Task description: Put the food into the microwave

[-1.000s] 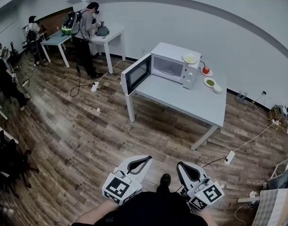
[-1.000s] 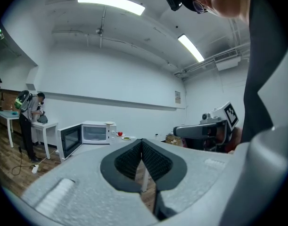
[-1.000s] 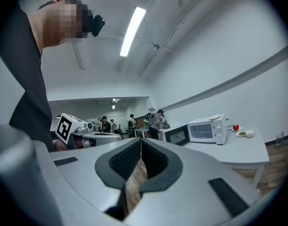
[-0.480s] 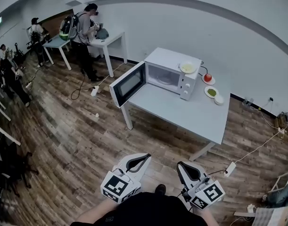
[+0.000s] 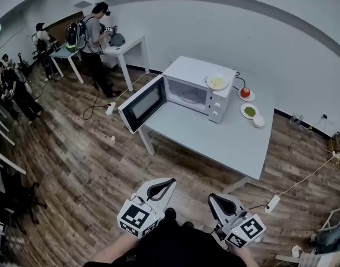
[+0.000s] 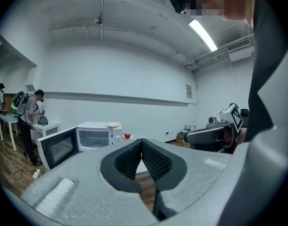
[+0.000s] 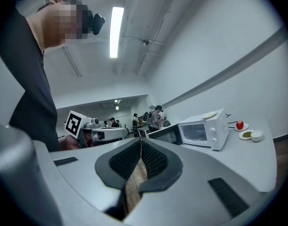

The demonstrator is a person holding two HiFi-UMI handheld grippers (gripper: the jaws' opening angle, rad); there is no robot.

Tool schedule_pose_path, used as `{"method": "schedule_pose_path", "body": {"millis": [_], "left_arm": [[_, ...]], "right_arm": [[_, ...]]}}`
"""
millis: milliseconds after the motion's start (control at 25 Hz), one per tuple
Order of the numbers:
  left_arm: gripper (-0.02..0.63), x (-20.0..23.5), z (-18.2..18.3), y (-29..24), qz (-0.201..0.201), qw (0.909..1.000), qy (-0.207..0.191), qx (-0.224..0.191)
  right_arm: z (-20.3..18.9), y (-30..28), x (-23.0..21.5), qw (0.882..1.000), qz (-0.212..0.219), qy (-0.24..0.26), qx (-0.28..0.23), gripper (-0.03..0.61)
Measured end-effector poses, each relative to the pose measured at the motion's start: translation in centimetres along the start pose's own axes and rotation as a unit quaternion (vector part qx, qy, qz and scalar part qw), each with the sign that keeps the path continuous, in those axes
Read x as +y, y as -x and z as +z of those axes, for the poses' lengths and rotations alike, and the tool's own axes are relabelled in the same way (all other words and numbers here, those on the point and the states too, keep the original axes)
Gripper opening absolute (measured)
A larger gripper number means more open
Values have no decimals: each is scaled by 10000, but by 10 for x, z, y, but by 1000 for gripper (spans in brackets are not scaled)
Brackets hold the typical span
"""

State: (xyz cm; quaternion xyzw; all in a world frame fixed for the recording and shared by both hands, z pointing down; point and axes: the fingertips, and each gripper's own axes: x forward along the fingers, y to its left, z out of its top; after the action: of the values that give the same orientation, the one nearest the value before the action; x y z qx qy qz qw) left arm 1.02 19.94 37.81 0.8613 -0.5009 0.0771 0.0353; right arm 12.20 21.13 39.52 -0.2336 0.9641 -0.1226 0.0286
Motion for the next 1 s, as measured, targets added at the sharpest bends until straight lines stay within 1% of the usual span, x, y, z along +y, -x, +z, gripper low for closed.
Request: {"method": "schedule_pose_path", "body": {"millis": [160, 360, 640, 760, 880, 1000], "left_arm": [[8, 26, 0, -26, -18, 10000, 24, -53], [8, 72, 0, -73, -133, 9997, 117, -158], [8, 153, 20, -150, -504, 9983, 49, -297], [8, 185, 29, -178, -668, 9972, -3, -349], [8, 217, 36, -206, -739, 9966, -47, -353], [8, 235, 42, -237, -941, 9949, -58, -371]], "right_arm": [[-1, -23, -26, 9999, -84, -25, 61, 17], [6, -65, -70, 9996, -229, 41, 136, 17], [45, -149, -150, 9983, -545, 173, 62, 17], [58, -185, -175, 9978, -632, 182, 112, 17], [66, -216, -193, 9975, -679, 127, 124, 17], [66, -236, -212, 9970, -737, 12, 215, 17]]}}
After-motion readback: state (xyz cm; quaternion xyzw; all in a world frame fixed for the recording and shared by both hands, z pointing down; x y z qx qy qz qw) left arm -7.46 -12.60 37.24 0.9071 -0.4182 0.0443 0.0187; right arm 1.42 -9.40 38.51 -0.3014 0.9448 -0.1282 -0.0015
